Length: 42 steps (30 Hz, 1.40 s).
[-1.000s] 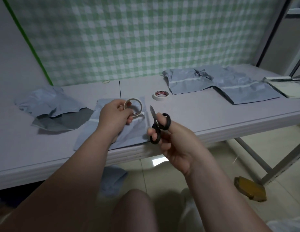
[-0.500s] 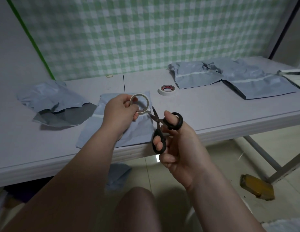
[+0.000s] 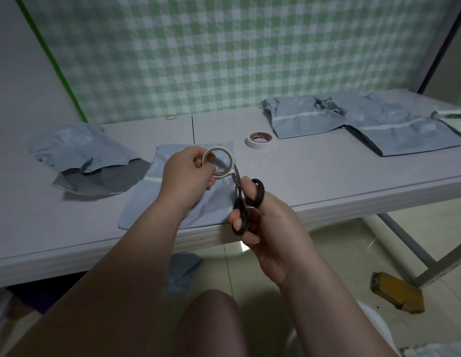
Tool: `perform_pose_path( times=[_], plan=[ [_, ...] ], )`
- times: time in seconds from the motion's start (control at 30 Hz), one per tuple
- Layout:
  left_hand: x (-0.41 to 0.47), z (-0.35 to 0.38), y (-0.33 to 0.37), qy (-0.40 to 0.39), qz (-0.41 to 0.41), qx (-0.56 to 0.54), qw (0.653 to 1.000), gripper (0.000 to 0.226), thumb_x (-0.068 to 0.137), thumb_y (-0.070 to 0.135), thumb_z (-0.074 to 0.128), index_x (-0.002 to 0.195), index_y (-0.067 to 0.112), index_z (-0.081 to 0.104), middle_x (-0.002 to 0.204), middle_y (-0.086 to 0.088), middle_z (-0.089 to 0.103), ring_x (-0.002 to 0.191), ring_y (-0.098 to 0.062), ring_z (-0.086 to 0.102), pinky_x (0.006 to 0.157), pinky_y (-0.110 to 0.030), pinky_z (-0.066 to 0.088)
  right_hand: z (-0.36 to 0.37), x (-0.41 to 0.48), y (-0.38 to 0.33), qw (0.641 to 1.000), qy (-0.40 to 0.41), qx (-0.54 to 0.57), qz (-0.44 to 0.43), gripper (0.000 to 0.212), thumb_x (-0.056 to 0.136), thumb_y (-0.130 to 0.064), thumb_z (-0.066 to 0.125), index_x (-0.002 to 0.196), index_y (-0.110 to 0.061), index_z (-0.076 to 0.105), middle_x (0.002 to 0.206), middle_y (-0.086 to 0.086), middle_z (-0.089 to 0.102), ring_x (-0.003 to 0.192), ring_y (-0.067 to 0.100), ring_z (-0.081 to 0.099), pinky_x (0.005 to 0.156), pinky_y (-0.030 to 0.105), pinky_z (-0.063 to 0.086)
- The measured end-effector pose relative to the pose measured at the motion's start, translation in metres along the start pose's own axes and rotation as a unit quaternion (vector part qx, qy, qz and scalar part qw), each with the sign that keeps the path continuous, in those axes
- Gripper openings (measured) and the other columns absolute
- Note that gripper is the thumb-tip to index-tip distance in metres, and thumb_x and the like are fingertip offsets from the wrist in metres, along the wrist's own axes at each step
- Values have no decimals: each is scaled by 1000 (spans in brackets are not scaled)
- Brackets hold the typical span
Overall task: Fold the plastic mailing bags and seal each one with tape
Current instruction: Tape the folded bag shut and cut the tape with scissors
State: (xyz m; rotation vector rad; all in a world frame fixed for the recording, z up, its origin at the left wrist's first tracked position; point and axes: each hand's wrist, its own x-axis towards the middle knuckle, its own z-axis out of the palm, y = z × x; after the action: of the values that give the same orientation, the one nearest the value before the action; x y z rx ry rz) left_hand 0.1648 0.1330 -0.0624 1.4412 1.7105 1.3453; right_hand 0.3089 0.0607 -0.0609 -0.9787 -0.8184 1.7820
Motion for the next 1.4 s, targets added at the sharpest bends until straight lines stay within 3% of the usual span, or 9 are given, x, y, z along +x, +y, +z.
perform_pose_path(
  times=[0.27,1.07,1.4],
  plan=[
    [-1,-1,1,2,-6,-3,1000,21,85,-2,53,85,17,64,68,-4,63,53,-10,57,52,-20,47,-1,-2,1,999,-7,-28,-17,30,88,-39,60,99,-13,50,56,1,53,46,6,45,38,14,32],
    [0,0,0,8,-7,0,1000,21,85,-1,55,81,19,63,68,-4,63,54,-11,58,54,-22,47,1,-2,1,1000,9,-8,-14,32,89,-39,59,102,-10,51,52,1,51,46,7,38,37,14,28],
    [1,0,0,26,-12,-10,1000,21,85,-1,53,79,17,63,69,-6,63,52,-11,56,55,-22,49,-1,-8,-1,1000,26,-4,-14,25,88,-27,63,75,-18,43,52,-1,47,44,5,37,36,13,24]
  ],
)
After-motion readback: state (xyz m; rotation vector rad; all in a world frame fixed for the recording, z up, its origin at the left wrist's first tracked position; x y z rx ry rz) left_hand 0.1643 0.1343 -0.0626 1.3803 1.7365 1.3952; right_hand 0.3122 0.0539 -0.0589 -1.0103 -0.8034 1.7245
